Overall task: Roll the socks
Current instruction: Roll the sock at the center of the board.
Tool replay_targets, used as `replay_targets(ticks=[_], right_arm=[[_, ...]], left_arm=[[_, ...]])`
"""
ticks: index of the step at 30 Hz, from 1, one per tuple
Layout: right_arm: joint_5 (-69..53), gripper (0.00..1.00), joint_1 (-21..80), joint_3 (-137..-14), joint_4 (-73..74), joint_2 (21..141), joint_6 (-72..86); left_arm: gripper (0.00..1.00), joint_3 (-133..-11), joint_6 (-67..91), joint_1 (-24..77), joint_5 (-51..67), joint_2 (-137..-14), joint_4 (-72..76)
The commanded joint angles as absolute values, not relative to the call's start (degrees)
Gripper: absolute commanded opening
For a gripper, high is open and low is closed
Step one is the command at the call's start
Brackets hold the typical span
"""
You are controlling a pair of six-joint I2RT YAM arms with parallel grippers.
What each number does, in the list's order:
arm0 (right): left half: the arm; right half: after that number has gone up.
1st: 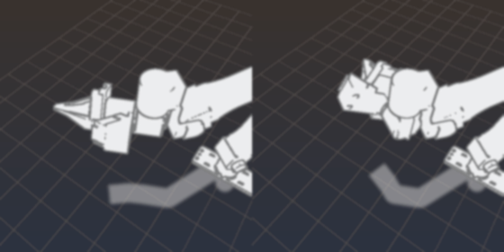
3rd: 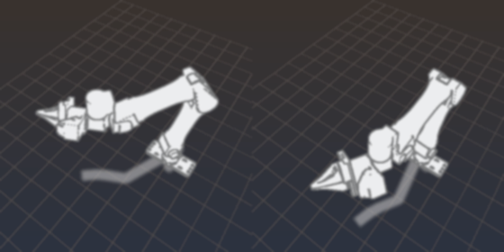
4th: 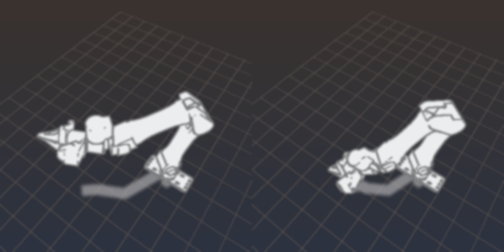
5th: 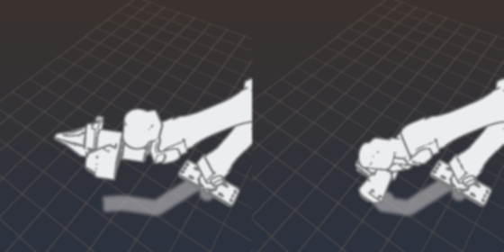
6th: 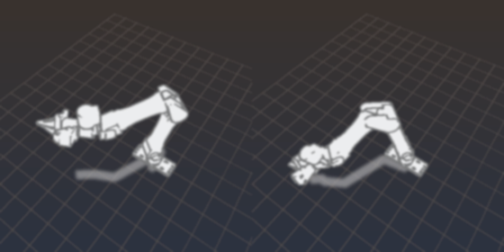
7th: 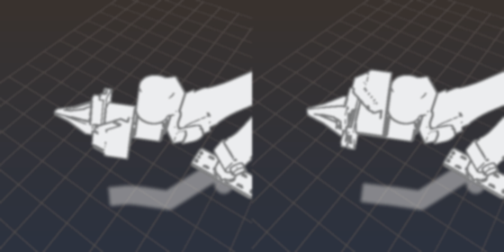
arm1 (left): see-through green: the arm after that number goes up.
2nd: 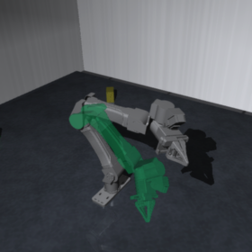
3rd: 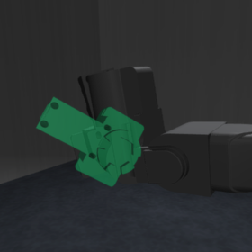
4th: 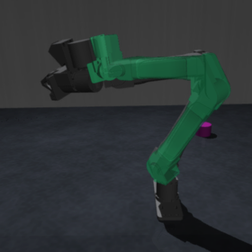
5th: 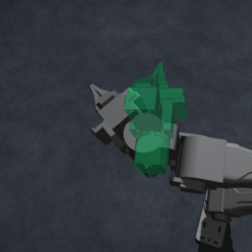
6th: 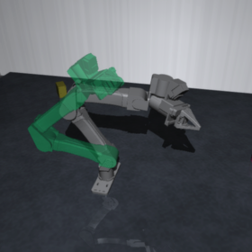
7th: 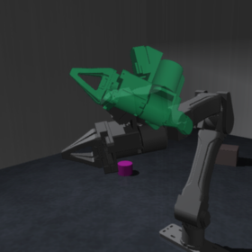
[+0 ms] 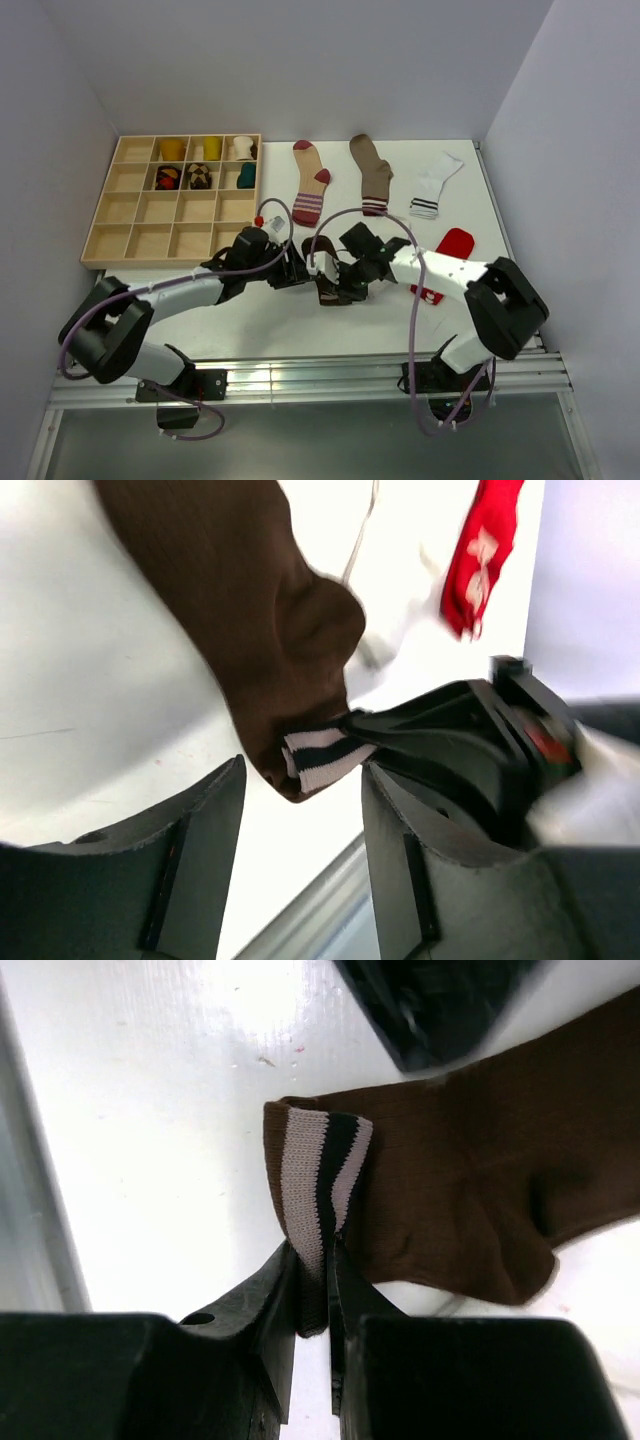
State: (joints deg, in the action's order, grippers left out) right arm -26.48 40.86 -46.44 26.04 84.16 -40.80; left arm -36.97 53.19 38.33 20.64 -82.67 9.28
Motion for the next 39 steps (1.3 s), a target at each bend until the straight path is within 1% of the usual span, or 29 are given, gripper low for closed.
replay_targets(ticks=[1, 4, 7, 12, 14, 19, 23, 28, 35, 36, 38, 39], right_arm=[[-37.6, 0.09, 37.54, -54.28, 38.19, 90.42, -42.53], [-41.48, 0.09, 34.99, -61.75, 46.89, 98.5, -44.29], [-44.55, 0.09, 33.23, -67.82, 52.8, 105.72, -44.56], [-45.79, 0.09, 31.38, -73.47, 57.56, 114.41, -43.59], [-45.97, 0.09, 30.5, -75.14, 58.36, 117.05, -42.28], [-46.14, 0.1, 29.27, -78.57, 61.34, 121.28, -41.48], [-45.09, 0.1, 28.74, -79.1, 61.0, 123.04, -40.61], [-44.3, 0.1, 28.39, -79.28, 60.38, 123.66, -39.47], [-42.45, 0.1, 28.04, -79.45, 58.62, 123.93, -36.74], [-42.28, 0.1, 27.95, -79.45, 58.36, 123.84, -36.48], [-41.75, 0.11, 27.86, -79.63, 57.66, 123.66, -35.16], [-41.66, 0.11, 27.86, -79.63, 57.66, 123.66, -35.16]], left_arm=[[0.56, -33.41, 52.57, 38.32, 12.4, -77.35, 15.11], [0.58, -31.74, 46.34, 39.72, 6.87, -74.54, 16.43], [0.58, -30.24, 41.07, 42.44, 1.34, -73.3, 19.16], [0.59, -27.78, 34.73, 47.02, 0.26, -75.49, 26.0], [0.61, -26.99, 32.09, 48.33, 0.26, -77.07, 29.87], [0.69, -26.89, 27.34, 50.36, 1.14, -84.19, 37.34], [0.68, -29.44, 26.1, 51.24, 4.22, -90.07, 38.75], [0.67, -29.88, 27.33, 51.5, 6.15, -92.72, 41.92], [0.57, -31.99, 28.91, 52.03, 8.61, -96.15, 40.35], [0.52, -32.34, 29.0, 52.12, 8.87, -96.33, 40.08], [0.47, -32.34, 29.88, 52.21, 8.88, -96.94, 39.29], [0.37, -32.26, 30.14, 52.21, 9.23, -96.94, 39.29]])
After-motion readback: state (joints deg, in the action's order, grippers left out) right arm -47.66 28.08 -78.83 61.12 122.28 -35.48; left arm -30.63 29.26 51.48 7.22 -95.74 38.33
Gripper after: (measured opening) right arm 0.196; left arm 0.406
